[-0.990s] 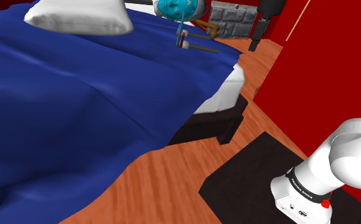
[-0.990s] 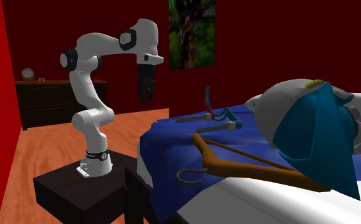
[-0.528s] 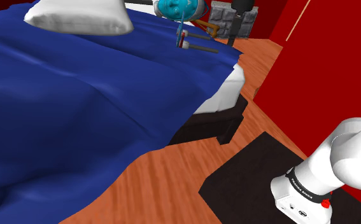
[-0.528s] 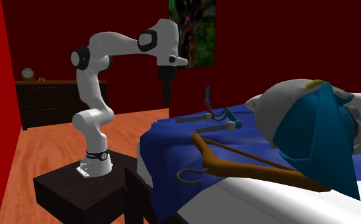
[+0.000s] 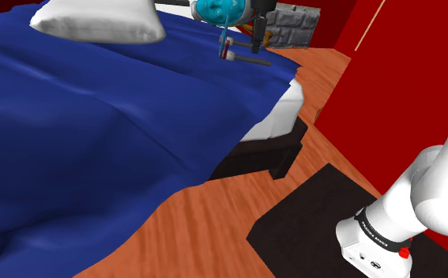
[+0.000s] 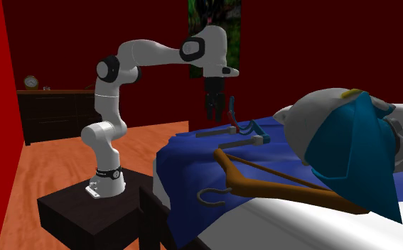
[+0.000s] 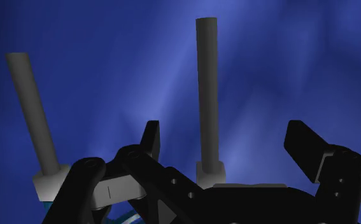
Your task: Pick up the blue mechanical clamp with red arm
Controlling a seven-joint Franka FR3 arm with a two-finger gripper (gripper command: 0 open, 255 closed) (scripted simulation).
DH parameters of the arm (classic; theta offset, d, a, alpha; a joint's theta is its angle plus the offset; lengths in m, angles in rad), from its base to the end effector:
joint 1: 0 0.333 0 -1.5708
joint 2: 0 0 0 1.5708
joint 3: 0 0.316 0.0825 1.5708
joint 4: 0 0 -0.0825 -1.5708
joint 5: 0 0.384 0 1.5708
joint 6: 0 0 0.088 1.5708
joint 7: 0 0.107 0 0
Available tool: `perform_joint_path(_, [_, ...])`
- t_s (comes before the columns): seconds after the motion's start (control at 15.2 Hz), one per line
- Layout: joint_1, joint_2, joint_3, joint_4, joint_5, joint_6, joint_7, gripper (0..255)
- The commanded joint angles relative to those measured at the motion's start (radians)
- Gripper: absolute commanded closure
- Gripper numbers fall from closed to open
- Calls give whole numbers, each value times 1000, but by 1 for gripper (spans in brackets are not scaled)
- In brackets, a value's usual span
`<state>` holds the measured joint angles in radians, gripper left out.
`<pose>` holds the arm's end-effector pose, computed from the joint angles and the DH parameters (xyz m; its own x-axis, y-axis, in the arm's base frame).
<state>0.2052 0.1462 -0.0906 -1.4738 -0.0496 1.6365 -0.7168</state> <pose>0.6010 0.0682 0.5921 0.6713 0.7406 -0.0284 0.7408 -0.6692 0.0584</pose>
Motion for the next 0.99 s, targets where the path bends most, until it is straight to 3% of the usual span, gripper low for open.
perform_joint_path(0.0, [5,77,10,102,7,-22,-45,0])
perform_joint_path(0.66, [6,57,11,-28,5,88,-38,0])
perform_joint_path(0.73, [5,59,11,-25,5,86,-39,255])
perform_joint_path(0.92, [5,59,11,-25,5,86,-39,255])
